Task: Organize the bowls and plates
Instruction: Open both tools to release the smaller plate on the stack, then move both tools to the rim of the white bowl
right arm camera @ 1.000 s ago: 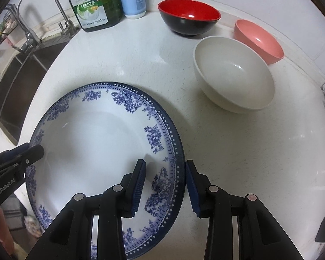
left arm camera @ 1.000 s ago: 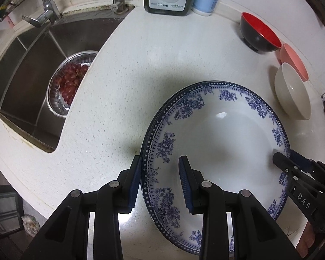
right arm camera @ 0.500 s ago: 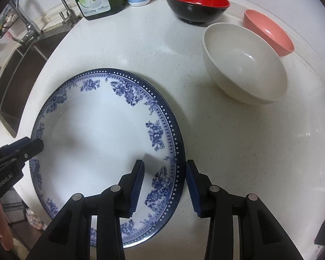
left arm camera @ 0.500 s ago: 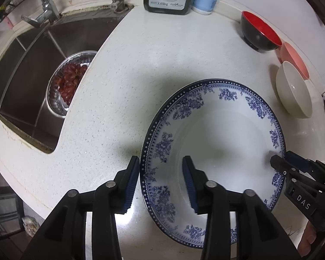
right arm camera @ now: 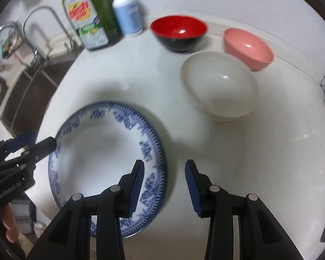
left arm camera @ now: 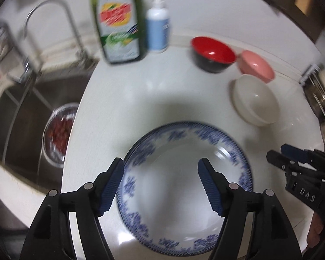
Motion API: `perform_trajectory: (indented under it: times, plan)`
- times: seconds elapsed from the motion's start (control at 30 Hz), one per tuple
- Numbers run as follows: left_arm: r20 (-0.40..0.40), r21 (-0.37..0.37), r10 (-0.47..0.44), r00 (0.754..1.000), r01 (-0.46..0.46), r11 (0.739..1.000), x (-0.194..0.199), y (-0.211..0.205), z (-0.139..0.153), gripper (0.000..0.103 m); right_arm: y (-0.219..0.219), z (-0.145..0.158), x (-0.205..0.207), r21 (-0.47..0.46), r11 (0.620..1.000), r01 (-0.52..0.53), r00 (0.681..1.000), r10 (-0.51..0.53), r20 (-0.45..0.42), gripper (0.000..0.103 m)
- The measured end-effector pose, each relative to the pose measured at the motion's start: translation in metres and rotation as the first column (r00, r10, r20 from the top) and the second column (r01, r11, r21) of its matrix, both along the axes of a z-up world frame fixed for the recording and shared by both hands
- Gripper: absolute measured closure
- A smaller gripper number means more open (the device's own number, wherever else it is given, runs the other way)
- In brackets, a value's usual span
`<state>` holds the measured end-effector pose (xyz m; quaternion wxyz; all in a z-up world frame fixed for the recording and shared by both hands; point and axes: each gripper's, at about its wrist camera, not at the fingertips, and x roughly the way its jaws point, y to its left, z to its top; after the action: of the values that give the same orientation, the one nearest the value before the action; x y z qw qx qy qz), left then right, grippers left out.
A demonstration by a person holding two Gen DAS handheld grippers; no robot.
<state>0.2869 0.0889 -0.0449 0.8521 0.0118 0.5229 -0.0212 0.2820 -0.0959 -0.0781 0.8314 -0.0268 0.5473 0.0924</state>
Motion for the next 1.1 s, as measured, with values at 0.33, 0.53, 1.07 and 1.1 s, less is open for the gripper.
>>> perform_trajectory:
  times: [0.33,0.53,1.07,1.1]
  plan:
    - [0.045,-0.005,-0.154,0.987,0.154,0.988,0.034,-0.053,0.016,0.033,-0.052,0.034,0.014,0.014,0.986,0.167,0.98,-0.167,0.112,0.063]
    - [0.044,0.003,-0.231,0.972,0.231,0.973,0.053,-0.084,0.017,0.033,-0.078,0.041,0.024,0.043,0.971,0.236,0.962,-0.239,0.132,0.063]
    - [-0.064,-0.009,-0.285,0.956,0.285,0.958,0.118,-0.124,-0.018,0.037,-0.117,0.021,0.072,0.089,0.942,0.323,0.941,-0.33,0.078,0.063]
    - [-0.072,-0.009,-0.287,0.955,0.287,0.958,0.121,-0.125,-0.022,0.039,-0.118,0.018,0.075,0.092,0.941,0.325,0.941,-0.331,0.071,0.063]
